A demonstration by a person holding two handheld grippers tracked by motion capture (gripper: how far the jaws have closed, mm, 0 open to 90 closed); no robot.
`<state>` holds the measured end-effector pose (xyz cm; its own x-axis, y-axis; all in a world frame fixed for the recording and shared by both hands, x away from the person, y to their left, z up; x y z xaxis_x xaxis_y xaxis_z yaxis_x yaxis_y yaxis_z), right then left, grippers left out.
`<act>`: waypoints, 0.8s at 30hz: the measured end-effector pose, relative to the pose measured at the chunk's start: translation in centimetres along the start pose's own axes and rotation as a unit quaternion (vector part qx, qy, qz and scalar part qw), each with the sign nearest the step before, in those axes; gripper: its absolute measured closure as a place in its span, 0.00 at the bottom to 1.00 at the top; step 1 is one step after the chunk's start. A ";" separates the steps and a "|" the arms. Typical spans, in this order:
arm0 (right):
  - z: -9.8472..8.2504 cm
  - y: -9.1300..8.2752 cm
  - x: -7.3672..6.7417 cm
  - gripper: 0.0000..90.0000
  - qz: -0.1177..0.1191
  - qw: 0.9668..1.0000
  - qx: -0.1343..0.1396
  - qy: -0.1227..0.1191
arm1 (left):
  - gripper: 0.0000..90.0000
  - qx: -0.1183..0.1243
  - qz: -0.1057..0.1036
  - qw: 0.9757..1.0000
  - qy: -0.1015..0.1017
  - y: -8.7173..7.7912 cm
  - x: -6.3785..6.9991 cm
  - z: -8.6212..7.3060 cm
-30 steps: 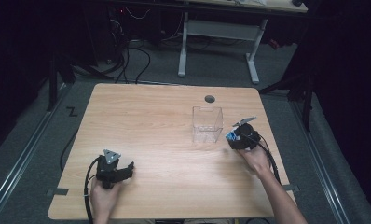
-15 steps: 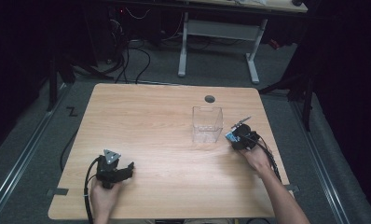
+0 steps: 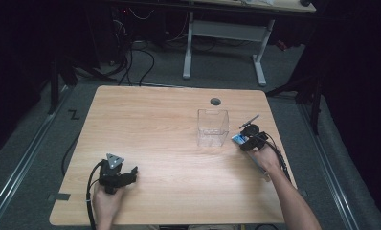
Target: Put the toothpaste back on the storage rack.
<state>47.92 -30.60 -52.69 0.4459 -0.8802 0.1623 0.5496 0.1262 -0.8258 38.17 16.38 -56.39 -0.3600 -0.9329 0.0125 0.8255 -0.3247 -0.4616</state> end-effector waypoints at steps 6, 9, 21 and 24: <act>0.5 0.2 0.2 0.70 0.004 1.000 -0.028 0.004 | 0.25 0.000 0.000 1.000 0.000 0.0 0.0 0.0; 0.4 0.1 0.4 0.71 0.006 1.000 -0.026 0.012 | 0.25 0.000 0.000 1.000 0.000 0.0 0.0 0.0; 0.6 0.1 0.6 0.76 0.003 0.999 -0.036 0.026 | 0.25 0.001 0.000 1.000 -0.001 0.0 0.0 0.0; 0.5 -0.1 0.8 0.78 0.007 0.999 -0.032 0.030 | 0.25 0.001 -0.001 1.000 -0.001 0.0 0.0 0.0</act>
Point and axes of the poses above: each handheld gripper's, and its own axes: y roughly forward along the jaws, z roughly out of its top, x roughly to its right, the point moved 4 cm from there along y, roughly forward along the jaws, and after that the axes turned 15 degrees about x, right-handed, at the moved point
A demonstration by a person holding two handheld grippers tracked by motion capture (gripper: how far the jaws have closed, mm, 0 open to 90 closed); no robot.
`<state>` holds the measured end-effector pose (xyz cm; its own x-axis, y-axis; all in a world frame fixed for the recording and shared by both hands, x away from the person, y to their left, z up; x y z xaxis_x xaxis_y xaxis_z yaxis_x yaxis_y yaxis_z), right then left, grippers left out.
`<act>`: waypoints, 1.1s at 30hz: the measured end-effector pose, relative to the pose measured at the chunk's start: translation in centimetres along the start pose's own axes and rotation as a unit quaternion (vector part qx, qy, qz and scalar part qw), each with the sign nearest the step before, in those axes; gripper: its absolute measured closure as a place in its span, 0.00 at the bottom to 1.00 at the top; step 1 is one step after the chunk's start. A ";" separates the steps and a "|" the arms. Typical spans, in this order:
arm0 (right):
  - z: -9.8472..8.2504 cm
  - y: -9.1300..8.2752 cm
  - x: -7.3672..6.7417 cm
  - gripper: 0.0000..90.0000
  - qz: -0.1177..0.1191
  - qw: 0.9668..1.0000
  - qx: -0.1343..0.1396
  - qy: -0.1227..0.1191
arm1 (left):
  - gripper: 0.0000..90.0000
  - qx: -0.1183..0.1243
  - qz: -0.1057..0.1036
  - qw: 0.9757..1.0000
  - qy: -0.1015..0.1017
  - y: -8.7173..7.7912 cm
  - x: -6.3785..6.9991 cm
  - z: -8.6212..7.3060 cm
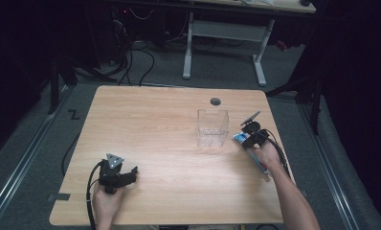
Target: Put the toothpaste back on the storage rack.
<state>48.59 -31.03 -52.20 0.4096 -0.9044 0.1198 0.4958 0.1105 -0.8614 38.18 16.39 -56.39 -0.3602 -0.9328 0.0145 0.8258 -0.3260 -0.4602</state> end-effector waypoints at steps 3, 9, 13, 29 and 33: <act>0.0 -0.3 0.4 0.80 0.004 1.000 0.008 0.011 | 0.25 0.000 0.000 1.000 0.000 0.0 0.0 0.0; -0.1 -0.9 0.8 0.81 0.001 0.999 0.029 0.012 | 0.25 0.000 0.000 1.000 0.001 0.0 0.0 0.0; 0.0 -1.9 1.0 0.81 0.014 0.998 0.052 0.018 | 0.25 0.000 0.000 1.000 0.000 0.0 0.0 0.0; -0.1 -6.6 1.6 0.82 0.060 0.987 0.145 0.042 | 0.25 -0.001 0.001 1.000 0.002 0.0 0.0 0.0; -0.3 -7.3 1.7 0.83 0.064 0.983 0.164 0.047 | 0.25 -0.001 0.000 1.000 0.002 0.0 0.0 0.0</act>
Point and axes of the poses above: each handheld gripper's, and its own axes: y roughly forward along the jaws, z roughly out of its top, x roughly to its right, the point moved 4 cm from there along y, roughly forward along the jaws, and after that the axes turned 15 degrees about x, right-handed, at the moved point
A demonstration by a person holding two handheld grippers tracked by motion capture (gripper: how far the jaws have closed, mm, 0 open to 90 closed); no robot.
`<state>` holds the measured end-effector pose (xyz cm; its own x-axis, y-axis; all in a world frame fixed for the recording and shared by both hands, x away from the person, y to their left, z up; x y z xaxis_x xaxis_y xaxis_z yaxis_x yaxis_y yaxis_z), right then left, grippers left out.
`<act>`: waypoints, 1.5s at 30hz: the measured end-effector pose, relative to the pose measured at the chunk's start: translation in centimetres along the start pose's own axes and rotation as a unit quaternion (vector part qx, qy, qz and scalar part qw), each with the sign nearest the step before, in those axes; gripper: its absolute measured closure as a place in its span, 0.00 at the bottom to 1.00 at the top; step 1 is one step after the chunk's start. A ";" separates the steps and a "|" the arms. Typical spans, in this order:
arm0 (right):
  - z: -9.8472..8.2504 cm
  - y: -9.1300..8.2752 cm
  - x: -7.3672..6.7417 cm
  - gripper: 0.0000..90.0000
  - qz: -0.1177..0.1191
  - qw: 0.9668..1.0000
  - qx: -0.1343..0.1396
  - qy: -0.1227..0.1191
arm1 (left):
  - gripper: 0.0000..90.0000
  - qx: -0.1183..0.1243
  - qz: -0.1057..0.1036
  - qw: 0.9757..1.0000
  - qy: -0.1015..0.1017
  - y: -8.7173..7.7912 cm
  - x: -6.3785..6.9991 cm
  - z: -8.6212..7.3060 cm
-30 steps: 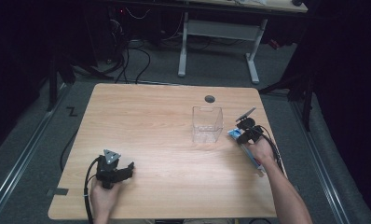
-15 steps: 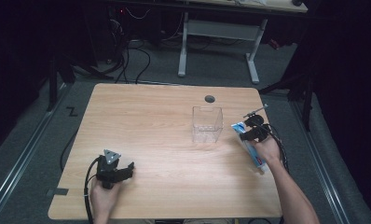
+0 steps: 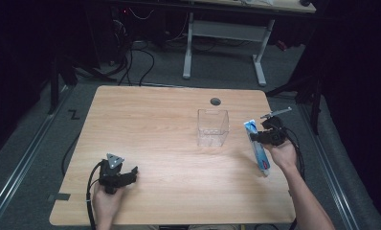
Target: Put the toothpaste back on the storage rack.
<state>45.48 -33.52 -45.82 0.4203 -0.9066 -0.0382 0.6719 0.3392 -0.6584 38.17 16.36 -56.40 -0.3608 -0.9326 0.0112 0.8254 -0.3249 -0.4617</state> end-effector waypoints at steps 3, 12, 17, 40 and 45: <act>0.0 -0.6 0.0 0.83 0.004 1.000 0.012 0.001 | 0.25 0.000 0.000 1.000 0.000 0.0 0.0 0.0; 0.6 -2.0 -0.1 0.84 0.013 0.998 0.057 0.009 | 0.25 0.001 0.000 1.000 0.000 0.1 0.0 0.0; 1.0 -3.1 -0.5 0.84 0.023 0.996 0.082 0.009 | 0.25 0.001 0.000 1.000 -0.001 0.0 0.0 0.0; 2.7 -5.0 -2.7 0.84 0.057 0.989 0.139 -0.007 | 0.25 0.000 0.000 1.000 0.000 0.0 0.0 0.0; 3.3 -5.2 -3.2 0.84 0.074 0.987 0.143 -0.006 | 0.25 0.000 0.000 1.000 0.000 0.0 0.0 0.0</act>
Point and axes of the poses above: each handheld gripper's, and its own axes: y roughly forward along the jaws, z roughly out of its top, x roughly to its right, the point moved 4 cm from there along y, roughly forward along the jaws, and after that the axes turned 15 degrees about x, right-handed, at the moved point
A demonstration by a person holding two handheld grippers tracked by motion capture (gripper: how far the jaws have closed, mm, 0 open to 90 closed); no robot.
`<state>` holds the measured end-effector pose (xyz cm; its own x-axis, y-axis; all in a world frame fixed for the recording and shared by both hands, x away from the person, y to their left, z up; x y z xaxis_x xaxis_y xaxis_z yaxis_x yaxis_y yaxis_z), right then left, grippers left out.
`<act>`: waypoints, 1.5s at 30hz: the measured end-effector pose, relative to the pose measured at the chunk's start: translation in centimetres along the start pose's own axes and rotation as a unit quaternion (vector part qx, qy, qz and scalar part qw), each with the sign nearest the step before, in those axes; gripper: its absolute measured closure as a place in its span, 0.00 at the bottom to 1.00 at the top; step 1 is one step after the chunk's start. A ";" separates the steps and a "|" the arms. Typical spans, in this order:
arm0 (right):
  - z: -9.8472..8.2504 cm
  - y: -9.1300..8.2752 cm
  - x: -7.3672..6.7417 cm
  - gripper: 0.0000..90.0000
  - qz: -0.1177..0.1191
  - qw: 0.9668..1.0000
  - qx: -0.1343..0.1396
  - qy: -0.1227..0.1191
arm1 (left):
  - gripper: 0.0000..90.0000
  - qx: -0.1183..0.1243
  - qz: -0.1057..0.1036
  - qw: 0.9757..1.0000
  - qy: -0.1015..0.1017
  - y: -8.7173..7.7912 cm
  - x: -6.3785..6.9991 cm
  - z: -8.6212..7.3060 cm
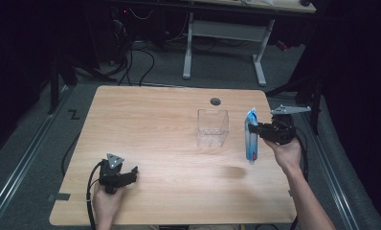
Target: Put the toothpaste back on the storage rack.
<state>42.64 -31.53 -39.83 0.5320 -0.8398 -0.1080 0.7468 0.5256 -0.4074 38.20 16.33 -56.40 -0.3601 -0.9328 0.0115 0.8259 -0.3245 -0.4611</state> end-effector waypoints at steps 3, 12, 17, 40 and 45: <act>0.4 -0.1 -0.4 0.84 0.000 1.000 0.000 -0.007 | 0.25 0.000 0.000 1.000 0.000 0.0 0.0 0.0; 1.6 -0.5 -1.7 0.84 0.012 1.000 0.003 -0.021 | 0.25 0.000 0.000 1.000 0.000 0.0 0.0 0.0; 2.4 -0.5 -2.1 0.84 0.024 0.999 0.015 -0.021 | 0.25 0.000 0.000 1.000 0.000 0.0 0.0 0.0; 6.2 1.5 -3.8 0.84 0.043 0.997 0.041 -0.041 | 0.25 0.000 -0.001 1.000 0.000 0.0 0.0 0.0; 6.6 2.2 -4.1 0.84 0.051 0.997 0.045 -0.036 | 0.25 0.000 -0.001 1.000 0.000 0.0 0.0 0.0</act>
<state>44.71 -26.00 -34.29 0.6323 -0.7707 -0.0786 0.7183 0.6212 -0.3133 38.17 16.34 -56.40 -0.3609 -0.9325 0.0128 0.8253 -0.3257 -0.4612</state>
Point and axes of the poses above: each handheld gripper's, and its own axes: y roughly forward along the jaws, z roughly out of its top, x roughly to its right, the point moved 4 cm from there along y, roughly forward along the jaws, and after that the axes turned 15 degrees about x, right-handed, at the moved point
